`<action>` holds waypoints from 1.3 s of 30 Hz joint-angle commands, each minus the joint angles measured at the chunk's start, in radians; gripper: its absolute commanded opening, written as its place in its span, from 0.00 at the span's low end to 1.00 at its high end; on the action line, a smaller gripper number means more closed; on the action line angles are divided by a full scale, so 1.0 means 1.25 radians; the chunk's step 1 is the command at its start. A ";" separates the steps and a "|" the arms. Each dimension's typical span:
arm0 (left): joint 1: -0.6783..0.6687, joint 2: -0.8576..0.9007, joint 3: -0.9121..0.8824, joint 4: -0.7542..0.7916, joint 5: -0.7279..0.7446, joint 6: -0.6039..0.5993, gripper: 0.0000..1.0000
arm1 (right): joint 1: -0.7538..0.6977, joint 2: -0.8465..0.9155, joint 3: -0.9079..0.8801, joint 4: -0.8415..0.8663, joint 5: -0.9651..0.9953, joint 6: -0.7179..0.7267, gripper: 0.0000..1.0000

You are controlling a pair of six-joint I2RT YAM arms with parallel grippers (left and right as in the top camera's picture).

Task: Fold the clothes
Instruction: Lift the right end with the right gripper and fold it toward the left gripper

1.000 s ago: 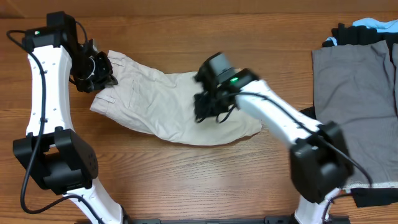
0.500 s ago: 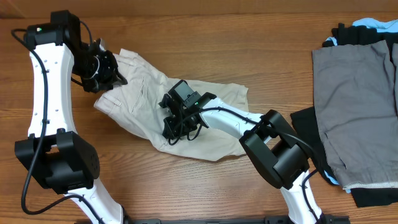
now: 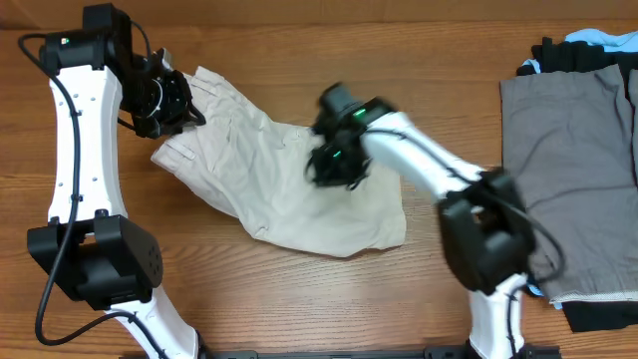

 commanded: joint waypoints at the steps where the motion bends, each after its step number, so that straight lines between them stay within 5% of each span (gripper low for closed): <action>1: 0.015 -0.026 0.043 0.021 -0.052 0.012 0.04 | -0.083 -0.076 0.027 -0.082 0.092 -0.006 0.22; 6: 0.017 -0.026 0.072 0.054 -0.099 0.011 0.04 | -0.130 -0.075 -0.061 -0.118 0.108 -0.039 0.22; 11: 0.007 -0.026 0.075 0.062 -0.095 -0.028 0.04 | -0.110 -0.074 -0.205 -0.008 0.069 -0.043 0.22; 23: -0.226 -0.025 0.072 0.077 0.023 -0.056 0.04 | -0.096 -0.073 -0.275 0.101 0.045 -0.039 0.23; 30: -0.389 -0.013 0.072 0.108 -0.153 -0.123 0.04 | -0.096 -0.073 -0.275 0.092 0.045 -0.039 0.23; 39: -0.482 0.048 0.072 0.117 -0.180 -0.151 0.10 | -0.096 -0.073 -0.275 0.084 0.045 -0.039 0.23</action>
